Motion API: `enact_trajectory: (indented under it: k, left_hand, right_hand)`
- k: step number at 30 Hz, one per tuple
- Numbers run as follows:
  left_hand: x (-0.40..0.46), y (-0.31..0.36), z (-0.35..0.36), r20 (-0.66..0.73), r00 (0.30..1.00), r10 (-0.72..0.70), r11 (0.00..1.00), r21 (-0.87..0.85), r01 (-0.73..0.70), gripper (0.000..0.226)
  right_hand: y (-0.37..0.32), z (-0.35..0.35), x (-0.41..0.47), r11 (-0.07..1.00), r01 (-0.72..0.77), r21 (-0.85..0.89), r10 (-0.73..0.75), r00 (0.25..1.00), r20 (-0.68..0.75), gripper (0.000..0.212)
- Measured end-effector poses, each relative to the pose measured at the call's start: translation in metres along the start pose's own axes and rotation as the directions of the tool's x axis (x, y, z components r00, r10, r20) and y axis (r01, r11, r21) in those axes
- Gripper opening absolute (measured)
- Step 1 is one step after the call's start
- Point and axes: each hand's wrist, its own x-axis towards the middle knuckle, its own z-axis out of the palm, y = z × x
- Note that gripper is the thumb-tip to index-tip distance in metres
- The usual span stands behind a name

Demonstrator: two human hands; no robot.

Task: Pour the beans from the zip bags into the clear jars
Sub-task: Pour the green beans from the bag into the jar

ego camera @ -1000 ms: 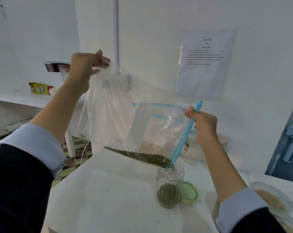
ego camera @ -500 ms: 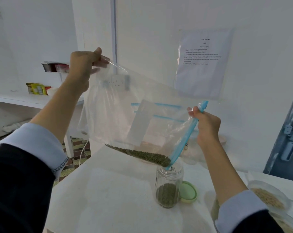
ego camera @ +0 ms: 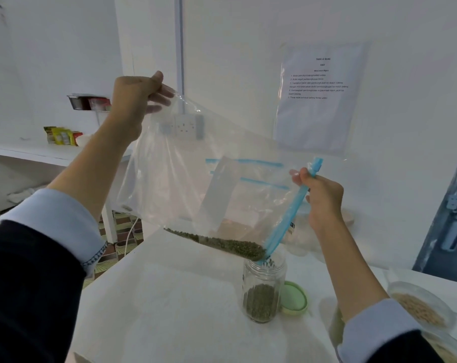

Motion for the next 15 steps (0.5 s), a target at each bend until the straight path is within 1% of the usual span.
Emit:
enact_trajectory:
  k: [2, 5, 7, 11, 15]
  left_hand:
    - [-0.0002, -0.0007, 0.0005, 0.003, 1.000, 0.003, 1.000, 0.008, -0.003, 0.031]
    - [0.0005, 0.0000, -0.0001, -0.008, 1.000, 0.005, 1.000, -0.003, -0.005, 0.033]
    - [0.0008, 0.0015, -0.0005, -0.013, 1.000, 0.003, 1.000, -0.012, -0.003, 0.035]
    - [0.0000, -0.0002, 0.0033, 0.021, 1.000, -0.003, 1.000, 0.017, 0.002, 0.032]
    - [0.0011, -0.0016, 0.0004, -0.003, 1.000, 0.004, 1.000, 0.012, -0.004, 0.031]
  right_hand:
    - [-0.0001, -0.0004, 0.0004, 1.000, 0.013, 0.015, -0.013, 1.000, -0.027, 0.011]
    - [-0.0008, -0.0002, -0.0010, 1.000, 0.002, 0.002, -0.002, 1.000, 0.003, 0.013]
    - [-0.0012, -0.0008, -0.0010, 0.999, 0.013, 0.032, -0.012, 1.000, -0.011, 0.015]
    - [-0.0014, -0.0008, -0.0019, 1.000, 0.006, 0.020, -0.006, 1.000, 0.011, 0.011]
    - [-0.0025, -0.0004, -0.0002, 1.000, 0.002, 0.026, -0.002, 1.000, -0.006, 0.011]
